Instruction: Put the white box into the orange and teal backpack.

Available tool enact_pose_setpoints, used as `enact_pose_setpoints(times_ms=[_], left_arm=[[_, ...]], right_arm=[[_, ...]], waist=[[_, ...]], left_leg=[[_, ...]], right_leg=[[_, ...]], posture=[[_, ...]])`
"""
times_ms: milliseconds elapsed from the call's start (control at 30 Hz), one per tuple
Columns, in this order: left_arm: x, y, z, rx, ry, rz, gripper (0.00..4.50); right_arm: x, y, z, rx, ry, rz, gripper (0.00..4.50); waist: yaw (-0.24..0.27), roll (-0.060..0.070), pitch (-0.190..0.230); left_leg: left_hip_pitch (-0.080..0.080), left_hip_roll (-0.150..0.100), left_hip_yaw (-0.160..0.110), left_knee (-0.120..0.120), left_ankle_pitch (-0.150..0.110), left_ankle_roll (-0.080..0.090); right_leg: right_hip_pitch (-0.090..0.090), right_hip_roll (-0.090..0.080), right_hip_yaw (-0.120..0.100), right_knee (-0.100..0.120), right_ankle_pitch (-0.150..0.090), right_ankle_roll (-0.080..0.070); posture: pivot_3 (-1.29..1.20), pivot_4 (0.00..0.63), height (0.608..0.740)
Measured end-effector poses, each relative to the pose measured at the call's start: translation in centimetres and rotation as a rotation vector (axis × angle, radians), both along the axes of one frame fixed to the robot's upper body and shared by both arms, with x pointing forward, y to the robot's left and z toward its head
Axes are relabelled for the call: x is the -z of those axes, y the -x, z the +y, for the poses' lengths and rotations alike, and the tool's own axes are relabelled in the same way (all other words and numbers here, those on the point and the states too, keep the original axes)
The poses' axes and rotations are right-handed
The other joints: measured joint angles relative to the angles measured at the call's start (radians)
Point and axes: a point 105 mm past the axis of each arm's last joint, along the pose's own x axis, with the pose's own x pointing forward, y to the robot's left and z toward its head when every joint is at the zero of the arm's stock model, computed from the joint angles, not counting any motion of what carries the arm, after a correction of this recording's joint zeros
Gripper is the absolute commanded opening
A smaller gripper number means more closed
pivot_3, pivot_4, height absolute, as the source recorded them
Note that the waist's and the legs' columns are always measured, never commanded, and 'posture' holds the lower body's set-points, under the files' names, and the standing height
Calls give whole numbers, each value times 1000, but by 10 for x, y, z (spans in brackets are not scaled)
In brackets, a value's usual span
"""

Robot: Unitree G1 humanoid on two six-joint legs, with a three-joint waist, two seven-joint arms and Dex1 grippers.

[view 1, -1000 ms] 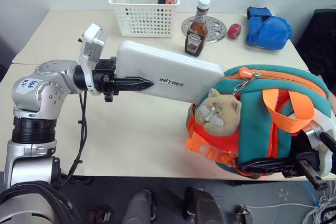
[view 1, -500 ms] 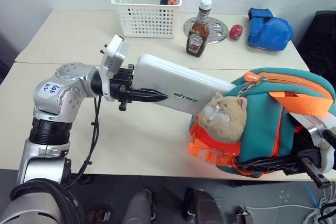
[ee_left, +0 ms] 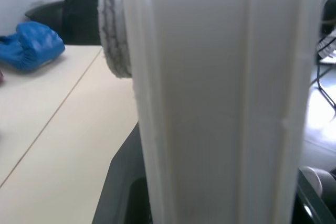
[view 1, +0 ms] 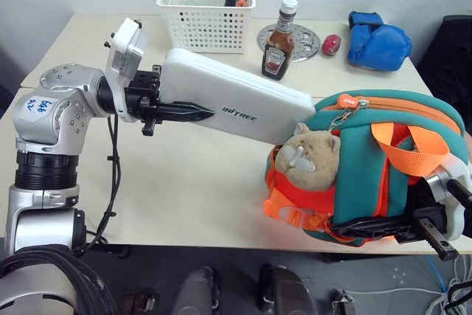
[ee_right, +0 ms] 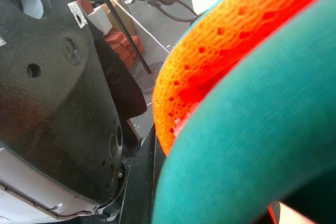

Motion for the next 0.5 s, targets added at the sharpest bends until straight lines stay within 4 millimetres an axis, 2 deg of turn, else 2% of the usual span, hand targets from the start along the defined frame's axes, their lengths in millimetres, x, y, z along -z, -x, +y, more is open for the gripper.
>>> enact_pose_setpoints(times_ms=[200,333,500], left_arm=[[0,4,-10,21,10,-6,1354],[12,7,-14,41,-12,4,1354],[15,9,-8,44,-62,-4,1354]], right_arm=[[1,-3,-1,10,-3,5,31],[0,-6,2,6,-3,1,31],[-1,-8,1,16,-8,-4,31]], waist=[[-1,0,0],[-2,0,0],[-3,0,0]], left_leg=[[0,0,0,0,0,0],[0,0,0,1,0,0],[0,0,0,1,0,0]], right_leg=[[0,1,0,0,0,0],[0,1,0,0,0,0],[0,1,0,0,0,0]], posture=[[0,150,740],[0,150,740],[0,150,740]])
